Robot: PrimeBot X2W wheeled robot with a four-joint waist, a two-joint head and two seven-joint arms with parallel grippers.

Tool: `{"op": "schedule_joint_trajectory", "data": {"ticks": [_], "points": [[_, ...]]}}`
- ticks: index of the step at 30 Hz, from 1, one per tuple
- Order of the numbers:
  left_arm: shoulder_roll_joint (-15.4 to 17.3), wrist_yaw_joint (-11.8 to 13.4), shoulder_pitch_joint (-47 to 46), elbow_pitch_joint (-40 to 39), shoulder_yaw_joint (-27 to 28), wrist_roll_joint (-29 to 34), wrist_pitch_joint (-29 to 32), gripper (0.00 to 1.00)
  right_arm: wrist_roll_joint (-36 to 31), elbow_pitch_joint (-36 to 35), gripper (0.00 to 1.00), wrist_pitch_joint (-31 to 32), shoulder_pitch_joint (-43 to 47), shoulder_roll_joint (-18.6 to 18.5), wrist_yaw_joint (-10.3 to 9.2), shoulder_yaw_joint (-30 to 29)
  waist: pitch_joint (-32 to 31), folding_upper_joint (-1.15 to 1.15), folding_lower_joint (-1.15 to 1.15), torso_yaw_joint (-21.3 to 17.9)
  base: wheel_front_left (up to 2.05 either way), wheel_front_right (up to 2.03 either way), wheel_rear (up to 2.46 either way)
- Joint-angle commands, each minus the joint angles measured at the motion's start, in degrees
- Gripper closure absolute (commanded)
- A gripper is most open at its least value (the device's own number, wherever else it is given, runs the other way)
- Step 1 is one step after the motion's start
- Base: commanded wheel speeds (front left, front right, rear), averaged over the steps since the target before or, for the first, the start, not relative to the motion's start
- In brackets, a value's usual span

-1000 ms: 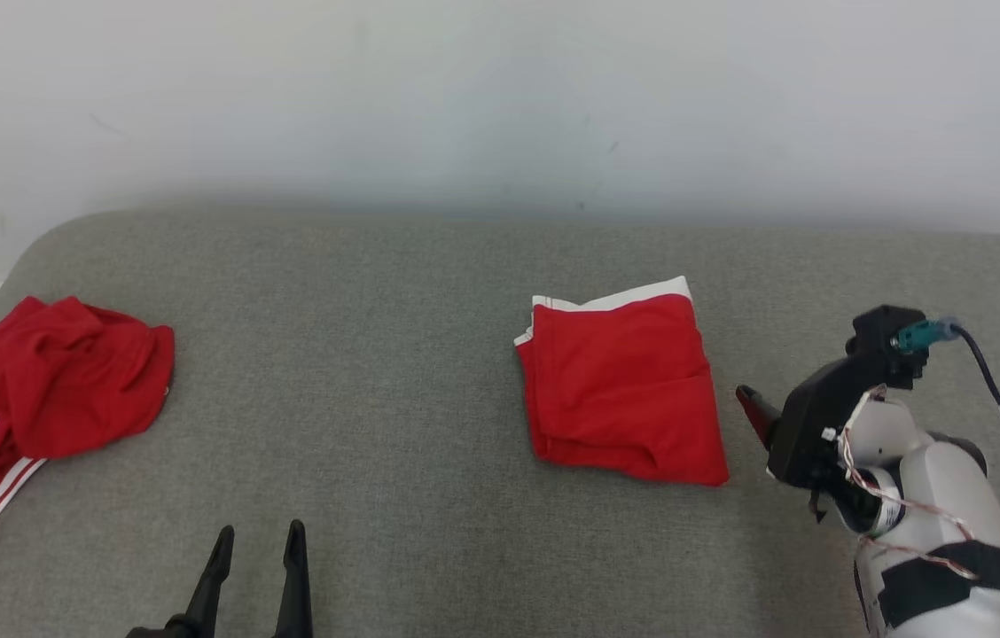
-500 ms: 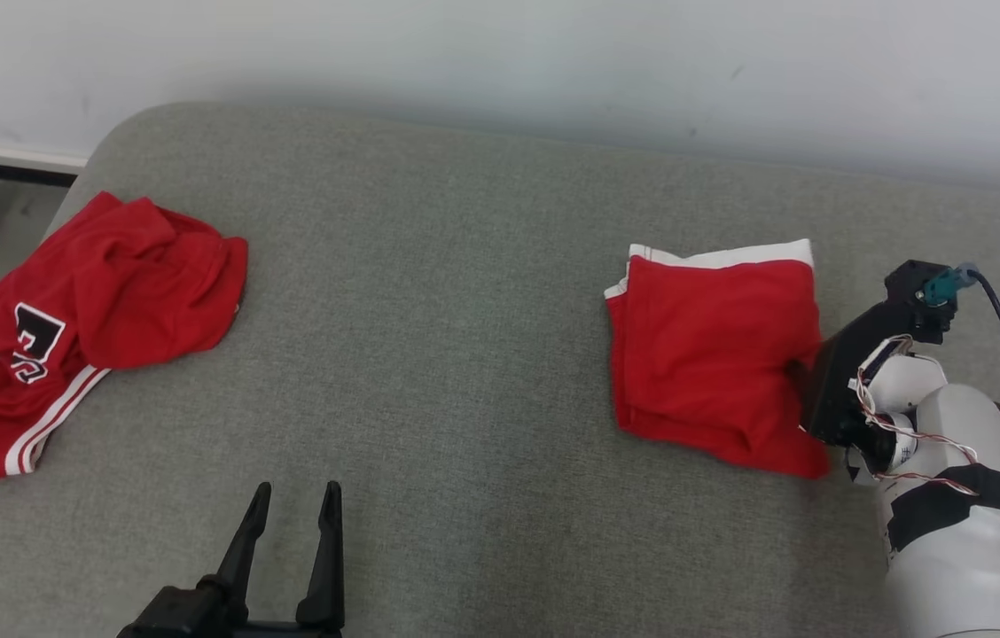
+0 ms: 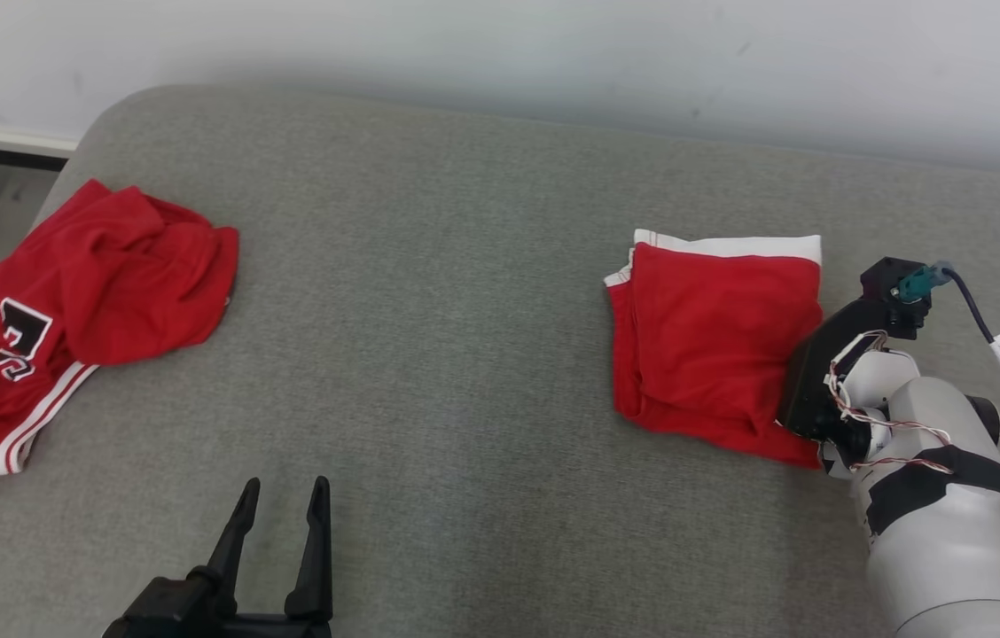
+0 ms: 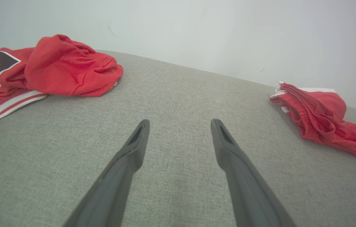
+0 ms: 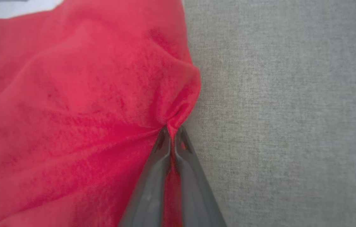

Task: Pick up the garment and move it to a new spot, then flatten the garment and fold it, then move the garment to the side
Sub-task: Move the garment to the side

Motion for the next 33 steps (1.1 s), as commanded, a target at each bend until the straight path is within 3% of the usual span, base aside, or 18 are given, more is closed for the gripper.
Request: {"op": "schedule_joint_trajectory", "data": {"ticks": [1, 7, 11, 19, 27, 33], "points": [[0.27, -0.14, -0.82, 0.22, 0.14, 0.26, -0.35, 0.00, -0.65, 0.56, 1.00, -0.11, 1.29, -0.32, -0.17, -0.22, -0.43, 0.00, -0.01, -1.20, 0.00, 0.00, 0.00], [1.15, -0.45, -0.76, -0.30, 1.41, 0.14, -0.28, 0.00, -3.45, -3.56, 1.00, -1.38, 3.32, -1.83, -0.17, -1.09, -0.41, 0.00, -0.01, -4.09, 0.00, 0.00, 0.00], [1.45, -0.32, -0.84, -1.79, 2.82, 0.04, -0.30, 0.00, -4.92, -7.97, 1.00, 0.06, 5.44, -5.25, -0.16, -1.56, 0.54, 0.00, -0.01, -6.27, 0.00, 0.00, 0.00], [1.84, -1.08, -3.11, -5.03, 3.48, -0.03, -0.31, 0.00, -9.98, -17.26, 1.00, 3.37, 10.55, -15.60, -0.16, -1.78, 5.69, 0.00, -0.01, -7.96, 0.00, 0.00, 0.00], [2.89, -1.53, -6.40, -10.06, 3.06, 0.35, 0.04, 0.00, -11.91, -19.87, 1.00, -1.26, 10.05, -25.69, -0.16, -0.19, 12.80, 0.00, -0.01, -7.34, 0.00, 0.00, 0.00], [3.19, -1.50, -7.93, -11.91, 2.78, 0.06, 0.23, 0.00, -10.58, -21.37, 1.00, -7.06, 10.63, -27.86, -0.18, 2.40, 14.75, 0.00, -0.01, -7.18, 0.00, 0.00, 0.00]]}}
